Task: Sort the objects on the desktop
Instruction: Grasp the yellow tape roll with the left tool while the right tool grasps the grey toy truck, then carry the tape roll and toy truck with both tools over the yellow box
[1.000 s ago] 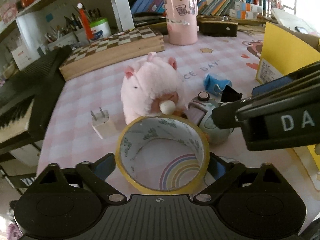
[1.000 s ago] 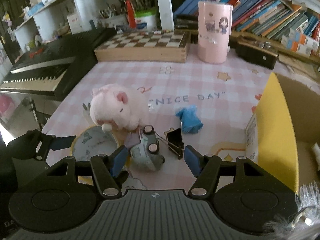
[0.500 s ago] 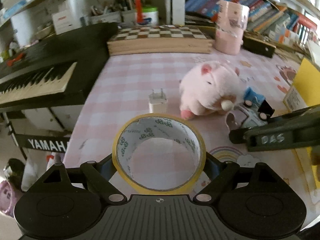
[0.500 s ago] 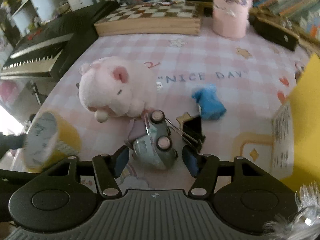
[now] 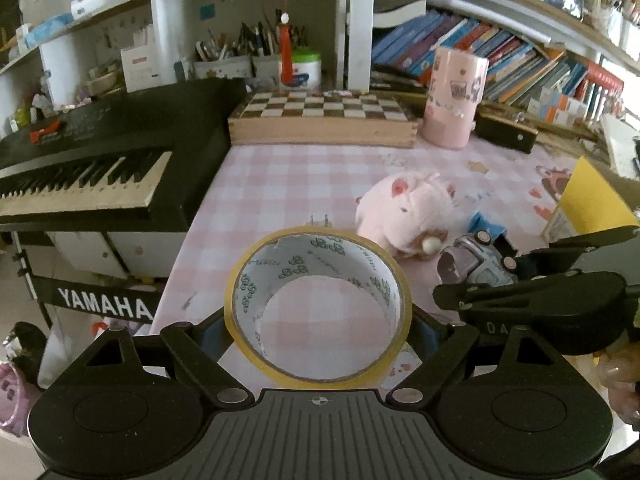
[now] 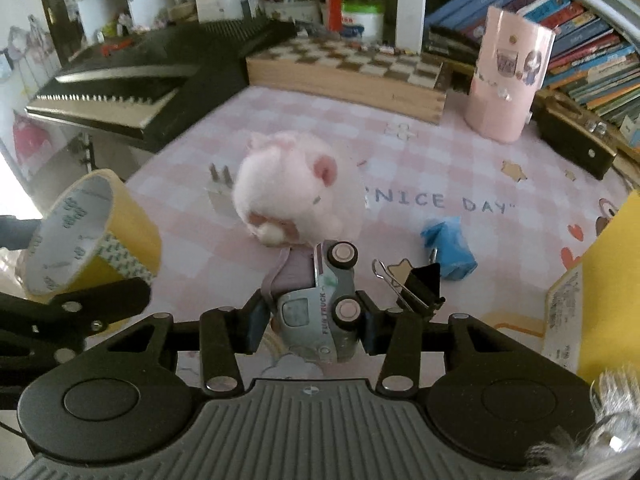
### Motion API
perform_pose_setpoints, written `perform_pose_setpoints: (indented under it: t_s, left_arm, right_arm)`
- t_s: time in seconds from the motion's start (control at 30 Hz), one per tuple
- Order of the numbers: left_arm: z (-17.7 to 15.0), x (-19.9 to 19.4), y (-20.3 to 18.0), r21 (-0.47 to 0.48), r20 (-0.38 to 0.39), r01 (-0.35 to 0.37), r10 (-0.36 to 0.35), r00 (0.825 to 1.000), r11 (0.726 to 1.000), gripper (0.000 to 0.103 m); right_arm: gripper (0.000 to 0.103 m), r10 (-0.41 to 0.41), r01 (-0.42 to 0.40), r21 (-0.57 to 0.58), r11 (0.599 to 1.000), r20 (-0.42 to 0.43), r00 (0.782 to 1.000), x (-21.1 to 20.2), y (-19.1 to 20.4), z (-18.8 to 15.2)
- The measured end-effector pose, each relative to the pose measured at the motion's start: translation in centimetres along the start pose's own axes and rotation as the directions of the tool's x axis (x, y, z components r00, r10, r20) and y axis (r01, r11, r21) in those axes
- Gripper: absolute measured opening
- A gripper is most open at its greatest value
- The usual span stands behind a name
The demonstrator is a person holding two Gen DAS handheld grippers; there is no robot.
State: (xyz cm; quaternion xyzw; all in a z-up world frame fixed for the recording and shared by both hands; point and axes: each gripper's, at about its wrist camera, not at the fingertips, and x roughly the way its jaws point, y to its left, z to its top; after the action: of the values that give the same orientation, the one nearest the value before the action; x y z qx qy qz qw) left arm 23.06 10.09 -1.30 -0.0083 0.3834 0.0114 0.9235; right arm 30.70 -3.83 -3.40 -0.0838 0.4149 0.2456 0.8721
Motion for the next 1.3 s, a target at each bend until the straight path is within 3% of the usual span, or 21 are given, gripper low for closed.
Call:
perform_pose_setpoints:
  t_s: [0.5, 0.97, 1.3]
  left_arm:
    - [-1.9, -5.6, 0.2, 0.023, 0.086, 0.071, -0.073, 0.994, 0.997, 0.089]
    - [-5.7, -10.0, -0.4, 0.15, 0.099, 0.14, -0.156, 0.983, 0.979, 0.089]
    - [-9.3, -13.7, 1.0, 0.177, 0.091, 0.157, -0.175, 0.98, 0.972, 0.089]
  right_arm:
    - [0.042, -0.049, 0.047, 0.021, 0.999, 0.115, 0.992, -7.5, 2.8, -2.2]
    - [0.042, -0.128, 0.113, 0.142, 0.983, 0.102, 0.986, -11.6, 5.6, -7.4]
    - [0.042, -0.153, 0.137, 0.166, 0.977, 0.09, 0.984, -13.9, 9.2, -11.4]
